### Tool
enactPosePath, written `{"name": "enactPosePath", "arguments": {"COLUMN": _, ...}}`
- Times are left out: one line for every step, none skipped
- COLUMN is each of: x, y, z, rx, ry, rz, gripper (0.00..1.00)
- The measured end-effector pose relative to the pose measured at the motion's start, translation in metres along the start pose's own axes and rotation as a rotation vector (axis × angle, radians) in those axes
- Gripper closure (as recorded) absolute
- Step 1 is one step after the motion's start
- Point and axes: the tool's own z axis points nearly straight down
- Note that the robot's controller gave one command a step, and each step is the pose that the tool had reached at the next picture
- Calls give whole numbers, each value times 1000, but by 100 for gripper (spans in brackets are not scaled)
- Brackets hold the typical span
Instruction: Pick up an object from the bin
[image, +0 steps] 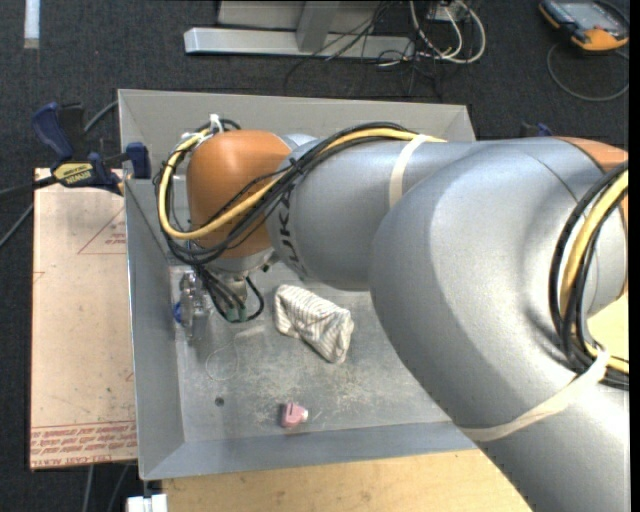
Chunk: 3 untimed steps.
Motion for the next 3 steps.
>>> {"name": "enactPosePath", "arguments": {"x": 1, "y": 0, "z": -6, "rx": 1, "ry": 5, "rz": 0, "gripper": 100}}
{"name": "enactPosePath", "arguments": {"x": 3, "y": -1, "z": -26, "rx": 3, "ry": 11, "rz": 0, "gripper": 100}}
{"name": "enactPosePath", "arguments": {"x": 1, "y": 0, "z": -51, "rx": 0, "ry": 2, "rz": 0, "gripper": 100}}
